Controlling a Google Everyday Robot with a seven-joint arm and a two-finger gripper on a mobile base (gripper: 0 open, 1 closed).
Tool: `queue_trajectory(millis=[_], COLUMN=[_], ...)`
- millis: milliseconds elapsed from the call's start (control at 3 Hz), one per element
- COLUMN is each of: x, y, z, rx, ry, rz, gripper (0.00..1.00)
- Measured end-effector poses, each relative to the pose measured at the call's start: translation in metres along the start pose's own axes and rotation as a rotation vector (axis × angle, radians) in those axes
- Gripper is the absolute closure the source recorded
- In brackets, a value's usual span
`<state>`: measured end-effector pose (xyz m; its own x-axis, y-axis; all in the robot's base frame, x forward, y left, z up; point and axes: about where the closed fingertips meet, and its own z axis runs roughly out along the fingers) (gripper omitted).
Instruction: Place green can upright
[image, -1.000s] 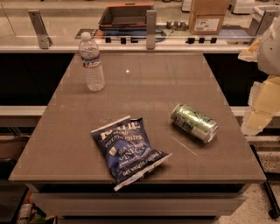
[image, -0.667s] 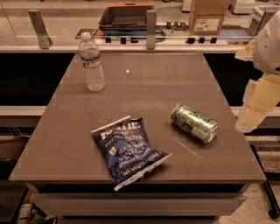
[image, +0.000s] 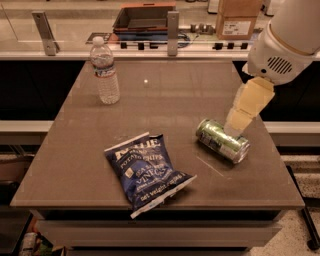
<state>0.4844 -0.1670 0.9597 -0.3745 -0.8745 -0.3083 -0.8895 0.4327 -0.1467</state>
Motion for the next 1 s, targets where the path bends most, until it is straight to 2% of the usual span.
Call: queue_trajectory(millis=[333, 667, 1000], x=[-0.014, -0.013, -0.005], y=[0.0, 0.002, 0.005], z=[0.025, 0.046, 0.063], rx=[-0.023, -0.025, -0.027], ry=[-0.008, 0.011, 0.045], rz=[0.16, 0.316, 0.424], gripper=[0.0, 0.0, 0.0])
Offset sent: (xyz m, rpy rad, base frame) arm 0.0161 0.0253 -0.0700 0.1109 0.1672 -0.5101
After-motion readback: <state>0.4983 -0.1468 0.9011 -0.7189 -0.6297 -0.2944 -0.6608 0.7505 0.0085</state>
